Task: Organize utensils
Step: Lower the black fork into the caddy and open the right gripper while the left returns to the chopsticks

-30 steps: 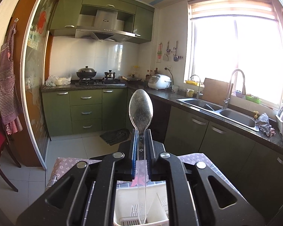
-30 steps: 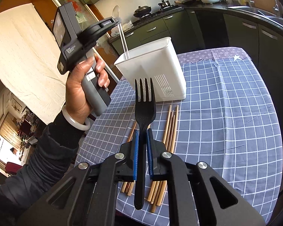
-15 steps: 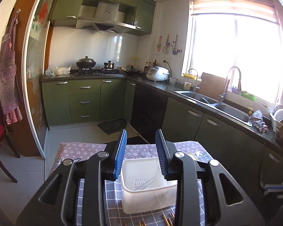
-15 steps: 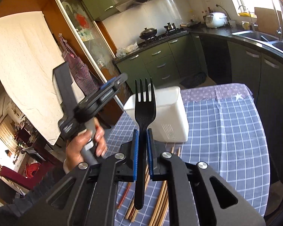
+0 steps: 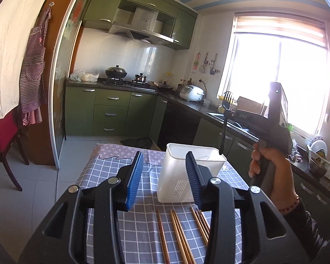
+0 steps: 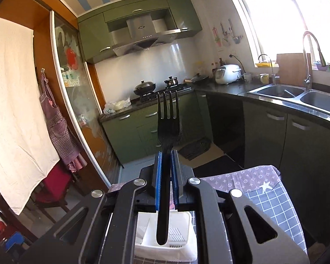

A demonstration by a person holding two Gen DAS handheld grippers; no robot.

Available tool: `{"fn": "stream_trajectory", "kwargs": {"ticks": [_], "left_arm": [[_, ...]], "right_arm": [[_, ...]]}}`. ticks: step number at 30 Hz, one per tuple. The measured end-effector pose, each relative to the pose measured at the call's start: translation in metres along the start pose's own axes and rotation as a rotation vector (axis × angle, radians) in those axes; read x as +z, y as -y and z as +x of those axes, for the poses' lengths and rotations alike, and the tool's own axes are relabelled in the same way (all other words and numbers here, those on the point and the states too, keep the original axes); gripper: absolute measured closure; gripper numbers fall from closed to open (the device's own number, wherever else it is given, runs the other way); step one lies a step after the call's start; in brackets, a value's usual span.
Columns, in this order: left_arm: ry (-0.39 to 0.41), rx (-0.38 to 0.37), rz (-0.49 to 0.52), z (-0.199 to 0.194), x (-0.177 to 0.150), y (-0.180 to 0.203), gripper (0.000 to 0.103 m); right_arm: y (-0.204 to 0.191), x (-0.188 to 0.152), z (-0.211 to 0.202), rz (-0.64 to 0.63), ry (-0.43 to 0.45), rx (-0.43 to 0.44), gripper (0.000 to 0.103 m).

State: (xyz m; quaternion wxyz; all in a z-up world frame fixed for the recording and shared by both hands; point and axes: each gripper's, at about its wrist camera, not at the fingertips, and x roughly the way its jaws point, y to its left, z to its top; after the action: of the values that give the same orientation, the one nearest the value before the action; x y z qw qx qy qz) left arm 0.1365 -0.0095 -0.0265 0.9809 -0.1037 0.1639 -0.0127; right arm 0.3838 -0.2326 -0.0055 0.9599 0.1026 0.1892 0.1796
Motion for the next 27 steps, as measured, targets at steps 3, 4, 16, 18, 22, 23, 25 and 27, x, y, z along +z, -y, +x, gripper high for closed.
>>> {"fn": "stream_trajectory", "kwargs": {"ticks": [3,4,16,18,22,23,25,27], "left_arm": [[-0.033,-0.011,-0.038,-0.003,-0.008,-0.008,0.064],[-0.049,-0.013,-0.050,-0.002,-0.011,-0.010,0.064],[-0.155,-0.044,-0.041,0.012,-0.030,0.001,0.065],[-0.170,-0.044,-0.034,0.014,-0.029,0.005,0.065],[-0.208,-0.041,-0.027,0.019,-0.033,0.009,0.065],[-0.219,-0.038,-0.026,0.021,-0.033,0.009,0.064],[-0.251,-0.025,-0.020,0.027,-0.035,0.009,0.065],[-0.294,-0.016,-0.019,0.036,-0.038,0.009,0.064]], "right_arm": [[-0.003,-0.011,0.010,-0.040,0.014,-0.029,0.094],[-0.004,-0.015,0.011,-0.050,0.016,-0.030,0.094],[-0.003,-0.071,0.003,-0.098,-0.007,-0.013,0.093],[-0.001,-0.075,-0.001,-0.097,-0.007,-0.002,0.089],[0.007,-0.081,-0.016,-0.089,-0.015,0.000,0.087],[0.009,-0.081,-0.022,-0.082,-0.013,-0.002,0.087],[0.016,-0.082,-0.038,-0.060,-0.009,0.003,0.087],[0.024,-0.087,-0.058,-0.037,-0.009,0.000,0.087]]}}
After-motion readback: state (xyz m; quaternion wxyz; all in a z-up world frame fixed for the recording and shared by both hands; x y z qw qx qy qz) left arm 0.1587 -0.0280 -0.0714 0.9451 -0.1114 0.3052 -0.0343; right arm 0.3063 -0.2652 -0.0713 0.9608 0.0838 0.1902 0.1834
